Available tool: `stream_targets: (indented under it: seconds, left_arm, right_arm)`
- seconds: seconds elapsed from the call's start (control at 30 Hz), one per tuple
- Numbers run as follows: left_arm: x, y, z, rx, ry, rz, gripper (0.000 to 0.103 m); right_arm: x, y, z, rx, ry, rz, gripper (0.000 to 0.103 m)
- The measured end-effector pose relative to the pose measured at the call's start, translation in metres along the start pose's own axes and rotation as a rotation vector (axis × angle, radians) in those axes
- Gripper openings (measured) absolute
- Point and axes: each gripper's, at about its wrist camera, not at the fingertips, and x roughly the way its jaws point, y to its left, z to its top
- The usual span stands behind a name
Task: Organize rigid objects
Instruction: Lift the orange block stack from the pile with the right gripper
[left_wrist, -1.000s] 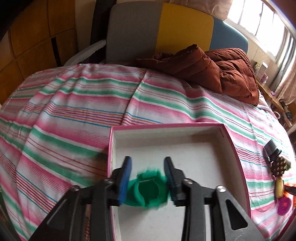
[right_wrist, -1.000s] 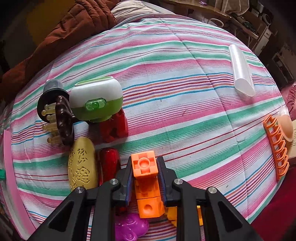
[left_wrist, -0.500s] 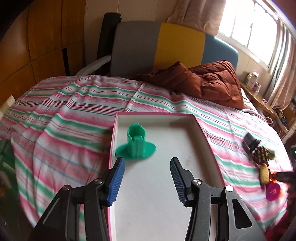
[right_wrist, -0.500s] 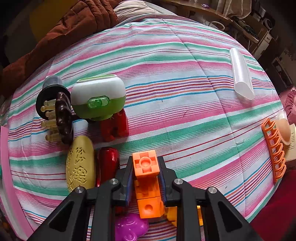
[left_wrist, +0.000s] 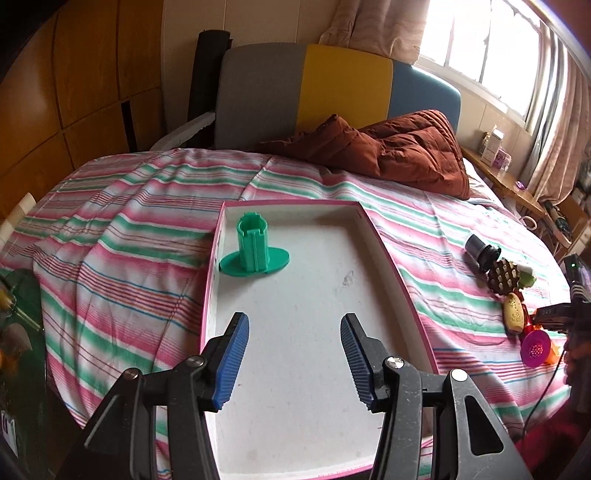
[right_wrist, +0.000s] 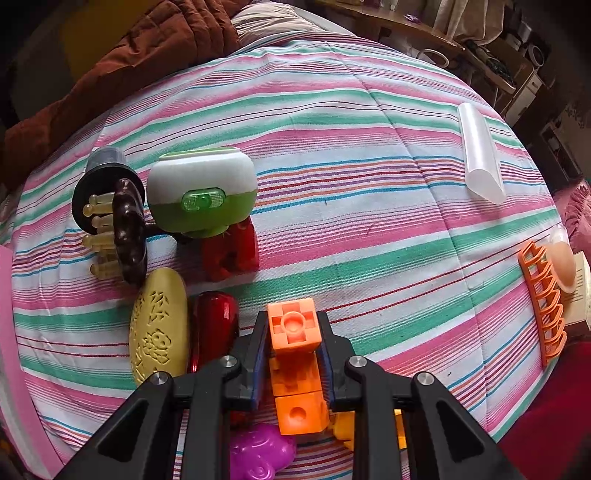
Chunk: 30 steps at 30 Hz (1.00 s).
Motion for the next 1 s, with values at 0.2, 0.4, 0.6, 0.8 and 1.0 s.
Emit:
stream_targets:
  seconds: [0.2,0.4,0.6,0.8,1.0]
  left_arm:
    - [-0.002,-0.003,-0.006,0.009,0.01,0.006,0.053]
    - [-0.003,-0.005,-0.009,0.018,0.012,0.006,0.053]
    - [-0.003,-0.007,-0.012,0.023,0.021,0.01,0.053]
    - [-0.004,-0.006,-0.014,0.019,0.022,0.014,0.053]
    - [-0.005,-0.001,-0.018,0.01,0.026,0.022,0.053]
  right_arm:
    - [-0.004,-0.014,-0.003,-0.011,-0.004,-0.009,0.022]
    - [-0.013,-0.011,-0.015,-0.015,-0.005,-0.009,0.021]
    - [-0.008,0.043,-0.014,-0.009,-0.006,-0.008,0.021]
    - [0.006,0.075,-0.015,0.036,-0.022,0.019,0.019]
    - [-0.016,0.05,-0.002,0.1,-0.114,0.067,0.019]
